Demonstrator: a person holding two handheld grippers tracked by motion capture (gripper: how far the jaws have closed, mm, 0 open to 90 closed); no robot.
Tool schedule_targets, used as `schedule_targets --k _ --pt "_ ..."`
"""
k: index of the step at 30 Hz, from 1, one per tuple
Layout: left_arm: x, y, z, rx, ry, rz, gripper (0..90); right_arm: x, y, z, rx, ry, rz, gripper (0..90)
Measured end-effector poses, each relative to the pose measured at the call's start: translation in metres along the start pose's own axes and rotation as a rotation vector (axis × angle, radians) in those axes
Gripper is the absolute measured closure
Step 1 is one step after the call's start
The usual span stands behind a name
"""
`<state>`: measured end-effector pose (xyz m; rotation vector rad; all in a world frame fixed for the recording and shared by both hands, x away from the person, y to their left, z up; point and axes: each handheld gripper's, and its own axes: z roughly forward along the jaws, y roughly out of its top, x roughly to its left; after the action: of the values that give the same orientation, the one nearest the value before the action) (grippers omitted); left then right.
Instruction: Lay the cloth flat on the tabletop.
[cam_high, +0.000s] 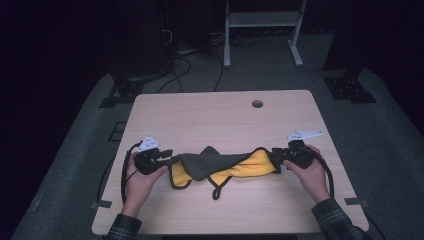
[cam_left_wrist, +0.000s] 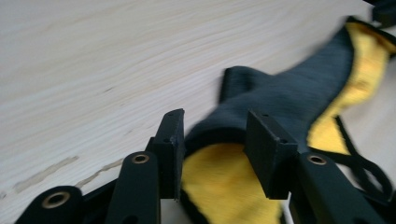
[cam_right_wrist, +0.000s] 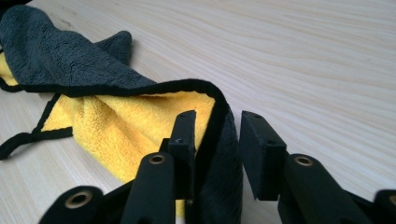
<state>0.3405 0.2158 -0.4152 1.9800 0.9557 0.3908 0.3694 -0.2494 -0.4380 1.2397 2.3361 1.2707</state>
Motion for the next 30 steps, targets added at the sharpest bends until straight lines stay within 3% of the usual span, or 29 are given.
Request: schedule_targets --k 6,10,13,15,17,22,23,24,25,26,27,28,30 --pt "-0.04 -0.004 0.009 0.029 -0.098 0.1 57.5 -0.003 -0.002 -0.014 -0.039 -0.005 0.004 63.1" --pt "-0.056 -0.012 0.027 0.107 -0.124 0.177 55.5 -0.004 -0.009 -0.023 -0.04 0.006 0.002 62.2" --pt "-0.06 -0.016 0.038 0.144 -0.117 0.21 51.1 -0.002 -0.016 -0.025 -0.018 0.007 -0.01 61.9" --pt "-0.06 -0.018 0.043 0.18 -0.089 0.244 48.2 -0.001 -0.019 -0.026 -0.016 0.011 -0.013 61.8" --pt "-0.056 -0.02 0.05 0.208 -0.081 0.246 43.9 0.001 -0.022 -0.028 -0.014 0.015 -0.013 61.8" --pt "-0.053 -0.019 0.058 0.226 -0.062 0.255 44.4 0.003 -0.024 -0.026 -0.001 0.013 -0.021 61.9" --pt "-0.052 -0.018 0.059 0.234 -0.051 0.267 52.0 0.004 -0.024 -0.026 0.007 0.014 -0.022 62.1" --pt "-0.052 -0.017 0.059 0.238 -0.042 0.269 52.0 0.004 -0.024 -0.026 0.007 0.014 -0.022 62.1" --pt "-0.051 -0.015 0.058 0.248 -0.025 0.273 63.2 0.004 -0.026 -0.026 0.011 0.019 -0.022 62.7" --pt "-0.051 -0.015 0.058 0.248 -0.025 0.273 68.5 0.004 -0.026 -0.026 0.011 0.019 -0.022 62.7" --pt "-0.049 -0.013 0.058 0.246 -0.026 0.26 68.5 0.004 -0.027 -0.026 0.017 0.02 -0.017 62.9" --pt "-0.048 -0.013 0.057 0.241 -0.031 0.249 77.7 0.003 -0.029 -0.027 0.023 0.019 -0.017 62.9" --pt "-0.044 -0.009 0.055 0.22 -0.058 0.218 82.8 0.001 -0.036 -0.029 0.042 0.023 -0.01 62.5"
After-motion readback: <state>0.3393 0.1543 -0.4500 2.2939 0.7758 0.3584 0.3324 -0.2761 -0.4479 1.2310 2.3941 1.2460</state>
